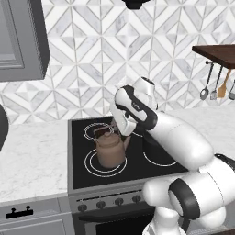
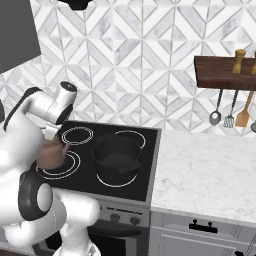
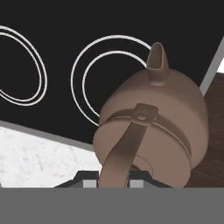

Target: Pick the kettle from the counter and place it on a stove burner. Then turn the burner on.

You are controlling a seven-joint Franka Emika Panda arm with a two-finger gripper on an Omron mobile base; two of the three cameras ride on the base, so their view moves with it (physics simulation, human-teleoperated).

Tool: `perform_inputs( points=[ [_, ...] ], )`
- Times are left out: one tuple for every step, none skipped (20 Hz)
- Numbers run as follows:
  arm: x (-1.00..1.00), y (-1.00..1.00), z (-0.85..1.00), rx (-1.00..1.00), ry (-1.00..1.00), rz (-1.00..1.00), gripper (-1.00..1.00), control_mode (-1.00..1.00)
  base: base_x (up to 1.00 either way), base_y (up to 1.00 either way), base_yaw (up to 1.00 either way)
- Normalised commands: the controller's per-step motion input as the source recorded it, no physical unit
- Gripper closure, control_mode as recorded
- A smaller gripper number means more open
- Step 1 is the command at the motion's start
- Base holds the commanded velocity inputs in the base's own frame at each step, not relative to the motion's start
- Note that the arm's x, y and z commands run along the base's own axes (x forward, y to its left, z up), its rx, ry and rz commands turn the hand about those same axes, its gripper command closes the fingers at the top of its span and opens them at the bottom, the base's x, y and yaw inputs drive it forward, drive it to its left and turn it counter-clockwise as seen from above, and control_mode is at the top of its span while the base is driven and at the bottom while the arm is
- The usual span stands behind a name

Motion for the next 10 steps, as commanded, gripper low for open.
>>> perform_inputs(
  points=[
    [0.09, 0.0, -0.61, 0.0, 0.09, 0.0, 1.0, -1.0, 0.0, 0.0, 0.0],
    [0.12, 0.0, -0.56, 0.0, 0.08, 0.0, 1.0, -1.0, 0.0, 0.0, 0.0],
    [0.14, 0.02, -0.52, 0.0, 0.05, 0.0, 1.0, -1.0, 0.0, 0.0, 0.0],
    [0.17, 0.06, -0.41, 0.0, 0.0, 0.0, 1.0, -1.0, 0.0, 0.0, 0.0],
    [0.15, 0.05, -0.28, 0.0, 0.0, 0.0, 1.0, -1.0, 0.0, 0.0, 0.0],
    [0.14, 0.09, -0.11, 0.0, 0.0, 0.0, 1.0, -1.0, 0.0, 0.0, 0.0],
    [0.07, 0.13, -0.01, 0.01, -0.01, 0.0, 1.0, -1.0, 0.0, 0.0, 0.0],
    [0.0, 0.04, 0.0, 0.0, 0.0, 0.0, 1.0, -1.0, 0.0, 0.0, 0.0],
    [0.0, 0.05, 0.0, 0.0, 0.0, 0.0, 1.0, -1.0, 0.0, 0.0, 0.0],
    [0.02, 0.08, 0.0, 0.0, 0.0, 0.0, 1.0, -1.0, 0.0, 0.0, 0.0]
  ],
)
